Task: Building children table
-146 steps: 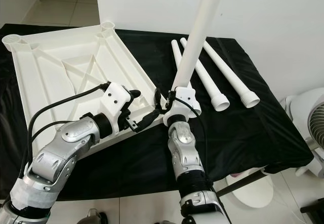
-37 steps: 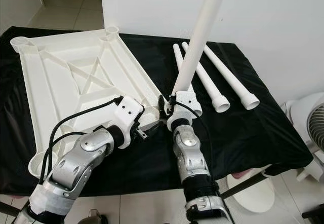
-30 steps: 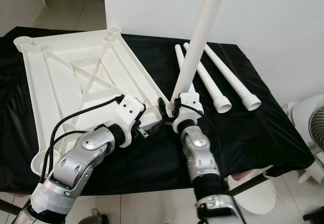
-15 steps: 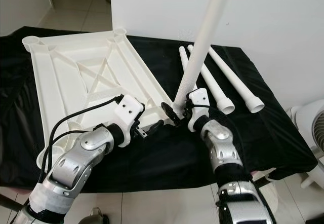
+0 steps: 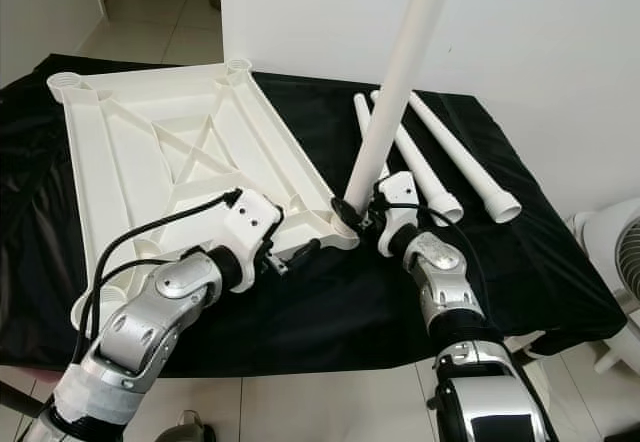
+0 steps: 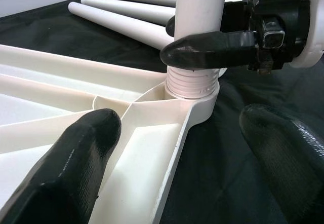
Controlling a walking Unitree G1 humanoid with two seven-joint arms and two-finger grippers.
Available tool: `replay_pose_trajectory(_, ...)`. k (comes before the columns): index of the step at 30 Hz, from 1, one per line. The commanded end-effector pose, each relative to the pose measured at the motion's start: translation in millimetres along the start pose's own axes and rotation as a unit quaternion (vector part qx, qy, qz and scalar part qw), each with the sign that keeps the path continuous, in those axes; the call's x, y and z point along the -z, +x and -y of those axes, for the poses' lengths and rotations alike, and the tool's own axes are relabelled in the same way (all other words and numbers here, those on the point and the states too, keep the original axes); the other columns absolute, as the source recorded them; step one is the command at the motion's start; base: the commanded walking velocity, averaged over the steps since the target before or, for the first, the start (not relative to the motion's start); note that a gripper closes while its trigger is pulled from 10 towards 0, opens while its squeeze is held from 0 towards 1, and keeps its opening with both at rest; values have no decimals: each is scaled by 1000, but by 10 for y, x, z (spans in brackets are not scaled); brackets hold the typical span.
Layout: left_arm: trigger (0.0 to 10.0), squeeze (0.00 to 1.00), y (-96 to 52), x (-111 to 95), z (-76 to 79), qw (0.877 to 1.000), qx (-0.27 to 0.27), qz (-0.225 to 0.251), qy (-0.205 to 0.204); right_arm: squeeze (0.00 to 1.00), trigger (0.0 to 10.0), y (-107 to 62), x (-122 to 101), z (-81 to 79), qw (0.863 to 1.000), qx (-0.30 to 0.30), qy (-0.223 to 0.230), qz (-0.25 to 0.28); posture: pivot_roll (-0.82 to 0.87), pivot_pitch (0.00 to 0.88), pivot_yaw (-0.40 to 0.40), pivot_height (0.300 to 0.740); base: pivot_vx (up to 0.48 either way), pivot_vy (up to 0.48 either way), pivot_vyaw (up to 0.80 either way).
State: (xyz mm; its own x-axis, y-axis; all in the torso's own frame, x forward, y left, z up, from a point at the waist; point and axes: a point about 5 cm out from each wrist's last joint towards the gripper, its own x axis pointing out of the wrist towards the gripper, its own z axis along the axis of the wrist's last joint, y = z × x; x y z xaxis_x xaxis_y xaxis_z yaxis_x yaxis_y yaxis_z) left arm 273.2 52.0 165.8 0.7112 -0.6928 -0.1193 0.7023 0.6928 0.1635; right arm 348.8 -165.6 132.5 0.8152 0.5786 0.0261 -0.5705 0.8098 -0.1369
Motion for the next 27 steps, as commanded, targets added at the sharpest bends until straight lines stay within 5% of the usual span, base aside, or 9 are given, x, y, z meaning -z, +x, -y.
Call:
replay_pose_trajectory(1, 10000, 0, -10, -7, 30, 1000, 4, 0, -4, 0, 0, -34, 152, -66, 999, 8, -4, -35, 91, 14, -102, 740, 0, 0, 0)
replay_pose_trajectory(8, 10000, 0, -24, -6, 27, 1000, -1, 0, -8, 0, 0, 8, 214, -272, 996, 72, 26, -35, 88, 29, -102, 740, 0, 0, 0)
replay_pose_trajectory(11, 10000, 0, -29, -4, 37, 1000, 1, -1, -10, 0, 0, 65, 231, -399, 983, 166, 63, -47, 85, 38, -96, 740, 0, 0, 0)
replay_pose_trajectory(16, 10000, 0, -26, -9, 35, 1000, 3, -2, -10, 0, 0, 123, 145, -567, 966, 233, 109, -19, 84, 46, -91, 740, 0, 0, 0)
replay_pose_trajectory(25, 10000, 0, -26, -11, 43, 1000, 5, -3, -12, 0, 0, 200, 54, -779, 961, 237, 145, 0, 80, 52, -89, 740, 0, 0, 0)
replay_pose_trajectory(26, 10000, 0, -24, -11, 45, 1000, 5, -3, -13, 0, 10000, 210, 10, -799, 966, 215, 145, 6, 77, 51, -90, 740, 0, 0, 0)
replay_pose_trajectory(27, 10000, 0, -24, -11, 45, 1000, 5, -3, -13, 0, 10000, 210, 10, -799, 966, 215, 145, 6, 77, 51, -90, 740, 0, 0, 0)
